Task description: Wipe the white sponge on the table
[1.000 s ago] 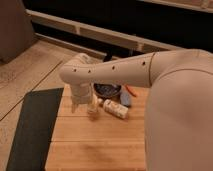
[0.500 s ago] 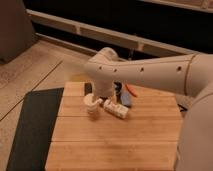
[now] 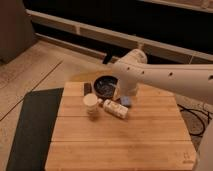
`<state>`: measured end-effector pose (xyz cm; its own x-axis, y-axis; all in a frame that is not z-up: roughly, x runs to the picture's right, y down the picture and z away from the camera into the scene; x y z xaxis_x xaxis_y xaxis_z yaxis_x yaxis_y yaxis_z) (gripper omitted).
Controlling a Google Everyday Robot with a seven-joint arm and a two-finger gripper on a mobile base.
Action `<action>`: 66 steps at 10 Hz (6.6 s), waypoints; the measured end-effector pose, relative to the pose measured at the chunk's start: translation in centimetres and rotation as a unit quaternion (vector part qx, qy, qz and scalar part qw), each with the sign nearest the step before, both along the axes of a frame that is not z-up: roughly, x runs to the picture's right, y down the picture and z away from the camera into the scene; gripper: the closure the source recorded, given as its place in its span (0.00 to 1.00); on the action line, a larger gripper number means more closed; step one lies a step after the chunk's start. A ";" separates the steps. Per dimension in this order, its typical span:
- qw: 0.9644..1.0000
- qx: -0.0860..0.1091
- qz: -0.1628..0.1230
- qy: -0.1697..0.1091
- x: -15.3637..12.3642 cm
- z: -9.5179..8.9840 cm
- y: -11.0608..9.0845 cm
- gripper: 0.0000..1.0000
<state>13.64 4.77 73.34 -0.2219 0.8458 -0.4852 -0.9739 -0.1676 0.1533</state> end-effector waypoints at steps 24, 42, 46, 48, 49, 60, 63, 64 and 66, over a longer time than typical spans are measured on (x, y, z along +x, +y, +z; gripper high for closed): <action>0.997 -0.010 -0.081 0.004 6.2 15.6 -5.4 0.35; 0.981 -0.017 -0.191 -0.022 4.5 16.7 -0.4 0.35; 0.980 -0.024 -0.194 -0.044 3.9 18.4 0.0 0.35; 0.978 -0.036 -0.195 -0.060 3.1 19.3 1.3 0.35; 0.978 -0.041 -0.193 -0.063 3.0 19.6 1.8 0.35; 0.980 -0.075 -0.177 -0.055 4.6 20.7 4.5 0.98; 0.977 -0.107 -0.185 0.000 7.5 19.7 5.8 0.98; 0.976 -0.116 -0.185 0.013 8.1 19.6 6.0 0.98; 0.973 -0.128 -0.186 0.042 9.1 20.2 5.9 0.98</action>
<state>22.78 10.68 93.53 0.0285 0.7294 -0.6835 -0.9420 0.2482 0.2257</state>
